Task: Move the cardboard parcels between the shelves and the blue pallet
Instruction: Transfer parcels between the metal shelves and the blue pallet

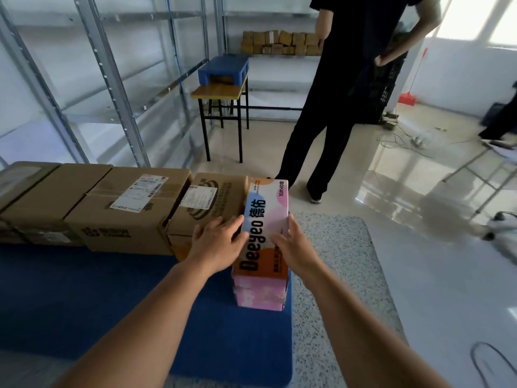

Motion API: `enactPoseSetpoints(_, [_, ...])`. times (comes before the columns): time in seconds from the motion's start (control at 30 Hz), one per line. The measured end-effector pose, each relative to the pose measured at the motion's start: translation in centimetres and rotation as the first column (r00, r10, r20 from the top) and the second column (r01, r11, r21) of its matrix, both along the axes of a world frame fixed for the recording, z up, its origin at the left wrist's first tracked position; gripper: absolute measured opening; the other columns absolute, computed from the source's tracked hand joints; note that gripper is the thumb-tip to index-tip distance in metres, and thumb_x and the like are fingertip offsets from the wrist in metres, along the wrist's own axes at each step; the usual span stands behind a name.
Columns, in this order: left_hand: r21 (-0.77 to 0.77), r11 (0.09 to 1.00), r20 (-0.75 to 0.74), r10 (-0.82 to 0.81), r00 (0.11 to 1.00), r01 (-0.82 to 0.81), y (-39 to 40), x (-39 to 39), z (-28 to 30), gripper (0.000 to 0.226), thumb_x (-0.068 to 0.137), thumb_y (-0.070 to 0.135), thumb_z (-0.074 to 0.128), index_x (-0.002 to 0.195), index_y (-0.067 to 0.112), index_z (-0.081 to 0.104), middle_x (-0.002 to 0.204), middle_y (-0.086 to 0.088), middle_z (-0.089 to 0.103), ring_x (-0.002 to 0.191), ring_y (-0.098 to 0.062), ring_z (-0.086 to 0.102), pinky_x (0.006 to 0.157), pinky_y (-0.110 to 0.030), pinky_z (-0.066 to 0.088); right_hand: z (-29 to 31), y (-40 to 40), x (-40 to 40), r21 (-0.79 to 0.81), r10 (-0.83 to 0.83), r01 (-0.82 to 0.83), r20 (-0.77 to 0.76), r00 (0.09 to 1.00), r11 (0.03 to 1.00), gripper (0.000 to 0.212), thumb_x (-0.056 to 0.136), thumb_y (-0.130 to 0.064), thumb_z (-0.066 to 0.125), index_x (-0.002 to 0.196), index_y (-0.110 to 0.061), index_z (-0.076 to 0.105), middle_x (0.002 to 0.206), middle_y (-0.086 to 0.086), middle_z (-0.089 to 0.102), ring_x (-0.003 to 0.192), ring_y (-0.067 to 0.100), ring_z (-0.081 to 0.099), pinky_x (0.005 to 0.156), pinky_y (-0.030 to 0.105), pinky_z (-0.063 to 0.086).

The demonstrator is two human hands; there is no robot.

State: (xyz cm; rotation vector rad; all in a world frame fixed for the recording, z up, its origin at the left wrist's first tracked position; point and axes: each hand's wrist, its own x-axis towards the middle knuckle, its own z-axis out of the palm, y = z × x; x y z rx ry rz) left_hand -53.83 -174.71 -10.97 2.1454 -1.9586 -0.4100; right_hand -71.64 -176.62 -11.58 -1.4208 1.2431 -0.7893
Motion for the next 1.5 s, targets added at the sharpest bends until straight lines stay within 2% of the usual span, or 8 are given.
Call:
enactPoseSetpoints(0.07, [0.004, 1.0, 0.021, -0.01, 1.0, 0.009, -0.1, 0.2, -0.1, 0.054, 0.095, 0.056, 0.027, 0.146, 0.038, 0.021, 0.151, -0.004, 0.03, 0.141, -0.021, 0.02, 0.114, -0.048, 0.012, 0.1, 0.0, 0.3, 0.001, -0.016, 0.016, 0.001, 1.0, 1.0, 0.046, 0.096, -0.017, 0.049, 0.138, -0.023, 0.031, 0.116, 0.005, 0.062, 0.091, 0.017, 0.067, 0.08, 0.041, 0.057])
enactPoseSetpoints(0.23, [0.048, 0.998, 0.018, -0.032, 0.999, 0.031, -0.1, 0.5, -0.2, 0.055, 0.096, 0.055, 0.024, 0.147, 0.039, 0.016, 0.153, -0.003, 0.025, 0.142, -0.021, 0.017, 0.114, -0.049, 0.01, 0.2, -0.5, 1.1, -0.044, -0.068, 0.065, -0.082, 0.994, 0.997, 0.035, 0.097, -0.019, 0.044, 0.131, -0.022, 0.036, 0.108, 0.004, 0.062, 0.081, 0.014, 0.066, 0.062, 0.026, 0.055])
enactPoseSetpoints(0.47, [0.072, 0.997, 0.013, -0.037, 0.999, 0.036, 0.0, 0.7, 0.2, 0.054, 0.097, 0.052, 0.025, 0.148, 0.037, 0.016, 0.154, -0.004, 0.024, 0.142, -0.021, 0.015, 0.115, -0.049, 0.01, 0.5, -0.7, 1.7, -0.065, -0.104, 0.095, -0.141, 0.985, 0.993, 0.034, 0.096, -0.02, 0.045, 0.129, -0.019, 0.038, 0.105, 0.009, 0.062, 0.087, 0.026, 0.065, 0.079, 0.05, 0.055])
enactPoseSetpoints(0.83, [-0.047, 0.972, -0.133, -0.236, 0.963, 0.231, 0.4, -1.4, 2.2, 0.044, 0.1, 0.046, 0.02, 0.143, 0.04, 0.028, 0.154, 0.014, 0.023, 0.144, -0.014, 0.009, 0.114, -0.046, -0.002, -0.4, -1.2, -3.9, 0.266, -0.246, 0.176, 0.261, 0.934, 0.948, 0.025, 0.1, -0.021, 0.046, 0.119, -0.035, 0.039, 0.096, 0.012, 0.063, 0.066, 0.021, 0.064, 0.057, 0.034, 0.054])
enactPoseSetpoints(0.93, [-0.051, 0.989, -0.042, -0.139, 0.989, 0.137, -0.3, 0.0, 2.1, 0.046, 0.1, 0.045, 0.022, 0.146, 0.037, 0.023, 0.156, 0.009, 0.019, 0.144, -0.018, 0.008, 0.114, -0.045, 0.001, -0.8, -1.9, -6.3, 0.224, -0.269, 0.244, 0.089, 0.959, 0.943, 0.035, 0.101, -0.035, 0.042, 0.123, -0.011, 0.054, 0.099, 0.016, 0.064, 0.084, 0.033, 0.065, 0.076, 0.041, 0.054])
enactPoseSetpoints(1.07, [0.027, 0.999, 0.142, -0.037, 0.989, 0.033, -0.3, 1.5, 0.8, 0.051, 0.098, 0.047, 0.026, 0.147, 0.036, 0.02, 0.157, 0.007, 0.016, 0.144, -0.021, 0.009, 0.113, -0.05, 0.006, -0.6, -1.8, -6.6, 0.201, -0.129, 0.125, 0.007, 0.992, 0.972, 0.043, 0.092, -0.057, 0.04, 0.095, -0.023, 0.066, 0.097, 0.009, 0.07, 0.079, 0.02, 0.069, 0.063, 0.033, 0.054])
enactPoseSetpoints(1.23, [0.029, 1.0, 0.171, -0.01, 0.985, 0.005, 0.1, 1.7, -0.2, 0.055, 0.095, 0.052, 0.032, 0.146, 0.038, 0.02, 0.158, 0.008, 0.01, 0.144, -0.019, 0.007, 0.114, -0.05, 0.01, -2.7, -3.1, -5.2, 0.315, -0.091, 0.1, -0.042, 0.995, 0.944, 0.041, 0.096, -0.043, 0.048, 0.128, -0.018, 0.047, 0.124, 0.005, 0.053, 0.116, 0.03, 0.052, 0.095, 0.055, 0.046])
enactPoseSetpoints(1.5, [0.037, 0.999, 0.139, -0.01, 0.99, 0.005, 0.1, 2.3, 0.1, 0.05, 0.096, 0.047, 0.035, 0.145, 0.04, 0.024, 0.157, 0.01, 0.014, 0.144, -0.019, 0.01, 0.113, -0.05, 0.012, -4.2, -3.4, -2.7, 0.319, -0.055, 0.0, 0.163, 0.985, 0.948, 0.055, 0.085, -0.036, 0.065, 0.132, -0.041, 0.037, 0.119, 0.007, 0.056, 0.102, 0.029, 0.06, 0.067, 0.047, 0.057])
